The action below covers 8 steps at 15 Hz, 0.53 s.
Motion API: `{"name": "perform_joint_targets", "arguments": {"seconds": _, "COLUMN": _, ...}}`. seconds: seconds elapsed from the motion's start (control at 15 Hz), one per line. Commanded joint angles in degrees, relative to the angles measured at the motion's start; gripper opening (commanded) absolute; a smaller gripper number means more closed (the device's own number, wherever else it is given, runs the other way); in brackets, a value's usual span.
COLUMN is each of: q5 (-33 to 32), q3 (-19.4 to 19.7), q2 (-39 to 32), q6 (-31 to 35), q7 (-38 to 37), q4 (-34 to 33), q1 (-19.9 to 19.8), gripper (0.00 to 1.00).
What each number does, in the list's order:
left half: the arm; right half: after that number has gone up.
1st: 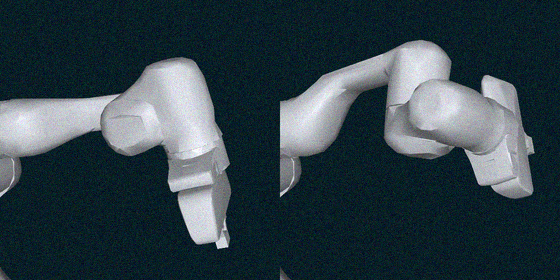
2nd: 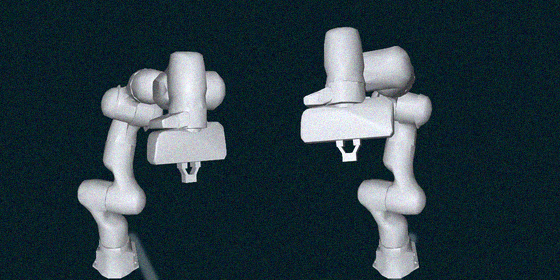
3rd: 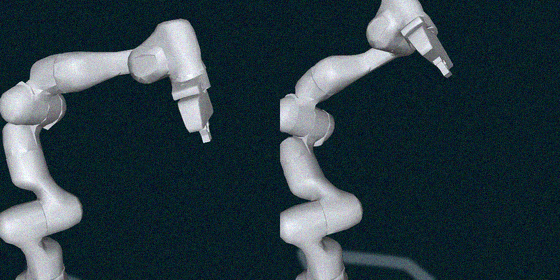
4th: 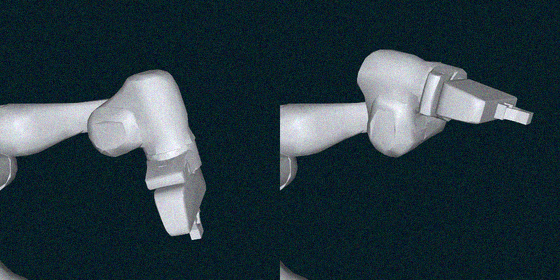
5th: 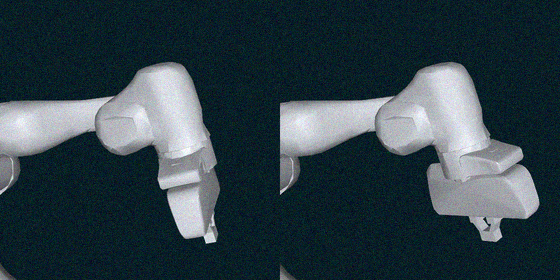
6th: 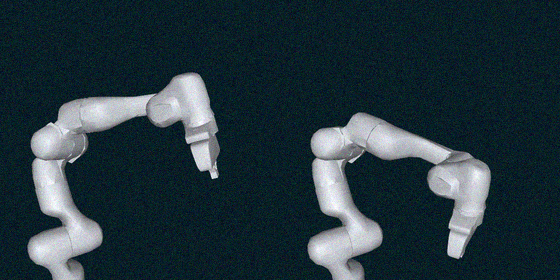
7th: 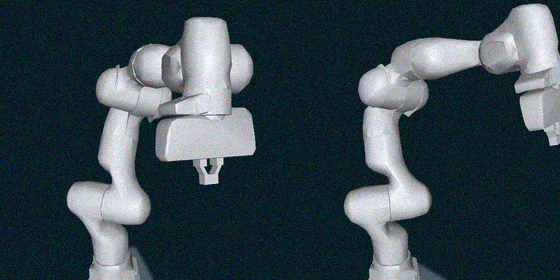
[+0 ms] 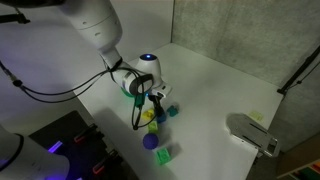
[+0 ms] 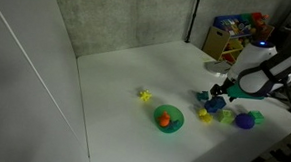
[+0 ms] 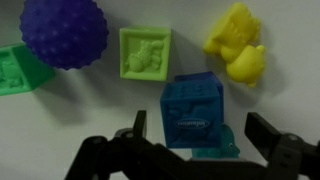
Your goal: Put the blue block in the bowl
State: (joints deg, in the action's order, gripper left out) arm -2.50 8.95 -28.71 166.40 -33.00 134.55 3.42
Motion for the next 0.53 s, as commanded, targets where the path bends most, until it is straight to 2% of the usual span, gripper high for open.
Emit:
{"name": "perform_joint_targets", "arguments": {"seconds": 0.0, "q5": 2.4, "q3": 2.6, "q2": -1.9, "q6": 1.2, "q7": 1.7, "q4": -0.9, "q1": 2.8, "gripper": 1.0}}
{"name": "perform_joint_targets", "arguments": {"seconds": 0.33, "q5": 1.9, "q3": 7.1, "q2": -4.3, "q6": 4.4, "q7": 1.7, "q4": -0.9, "q1": 7.3, "gripper": 1.0}}
{"name": "perform_joint_targets", "arguments": {"seconds": 0.47, "q5": 2.4, "q3": 7.7, "q2": -5.4, "q6": 6.3, "q7": 2.3, "q4": -0.9, "q1": 8.0, "gripper": 1.0}}
